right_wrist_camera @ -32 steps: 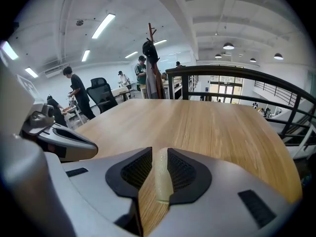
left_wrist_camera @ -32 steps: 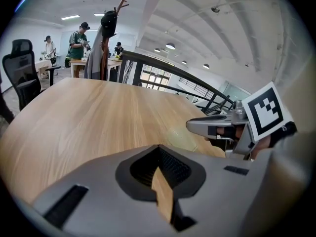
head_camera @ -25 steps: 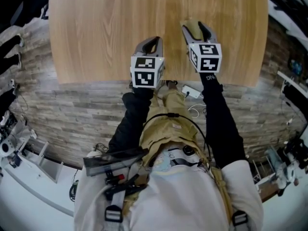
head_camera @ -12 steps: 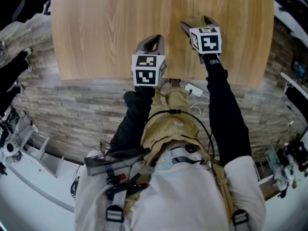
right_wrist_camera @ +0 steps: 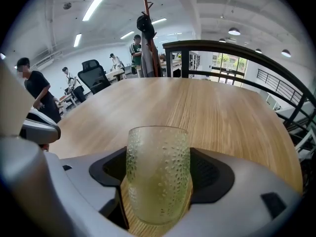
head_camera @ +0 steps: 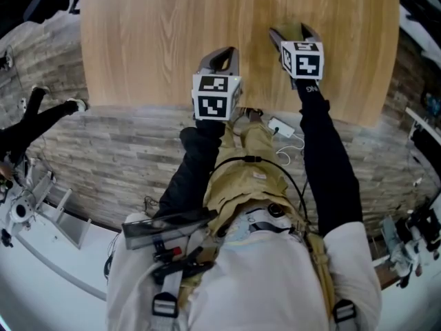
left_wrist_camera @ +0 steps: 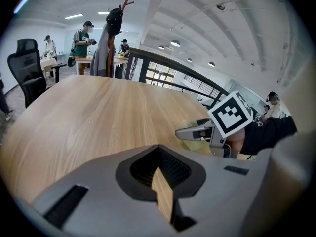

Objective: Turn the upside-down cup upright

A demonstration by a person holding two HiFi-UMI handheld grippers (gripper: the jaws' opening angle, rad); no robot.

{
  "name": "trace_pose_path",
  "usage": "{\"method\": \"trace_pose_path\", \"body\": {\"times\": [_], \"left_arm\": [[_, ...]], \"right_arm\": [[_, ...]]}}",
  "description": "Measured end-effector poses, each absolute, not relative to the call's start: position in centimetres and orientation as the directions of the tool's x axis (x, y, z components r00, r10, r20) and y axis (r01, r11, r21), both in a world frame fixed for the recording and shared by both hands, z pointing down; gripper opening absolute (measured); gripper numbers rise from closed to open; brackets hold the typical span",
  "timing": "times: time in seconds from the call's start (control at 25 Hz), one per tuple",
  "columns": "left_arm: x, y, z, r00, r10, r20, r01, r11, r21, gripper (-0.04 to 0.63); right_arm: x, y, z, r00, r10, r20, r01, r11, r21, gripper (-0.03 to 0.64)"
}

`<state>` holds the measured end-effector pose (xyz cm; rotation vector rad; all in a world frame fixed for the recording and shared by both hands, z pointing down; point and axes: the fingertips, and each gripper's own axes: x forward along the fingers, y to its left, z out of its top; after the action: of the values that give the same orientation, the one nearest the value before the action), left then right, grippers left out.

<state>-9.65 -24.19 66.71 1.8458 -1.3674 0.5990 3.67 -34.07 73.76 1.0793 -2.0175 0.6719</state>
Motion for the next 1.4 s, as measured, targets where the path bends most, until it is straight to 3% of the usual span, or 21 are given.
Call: {"method": "trace_pose_path", "body": {"times": [0.4, 1.0, 1.4], "left_arm": [[-8.8, -23.6, 66.0, 0.325, -0.601, 0.731, -0.945, -0.165, 0.284, 0.002], [-7.8, -21.6, 65.8, 0.33, -0.595, 0.733, -0.943, -0.175, 0.282, 0.002], [-7.3, -21.0, 65.9, 0.329, -0.589, 0.739, -0.944, -0.188, 0.271, 0.002]], "right_arm": [[3.3, -34.8, 69.5, -0.418, -0.584, 0.696, -0.851, 0.52, -0.074, 0.382], [4.4, -29.8, 70.9, -0.39, -0.57, 0.723, -0.841, 0.541, -0.027, 0.382], [4.6, -29.0, 71.4, -0.416, -0.566, 0.712, -0.85, 0.52, -0.084, 0.38]]}}
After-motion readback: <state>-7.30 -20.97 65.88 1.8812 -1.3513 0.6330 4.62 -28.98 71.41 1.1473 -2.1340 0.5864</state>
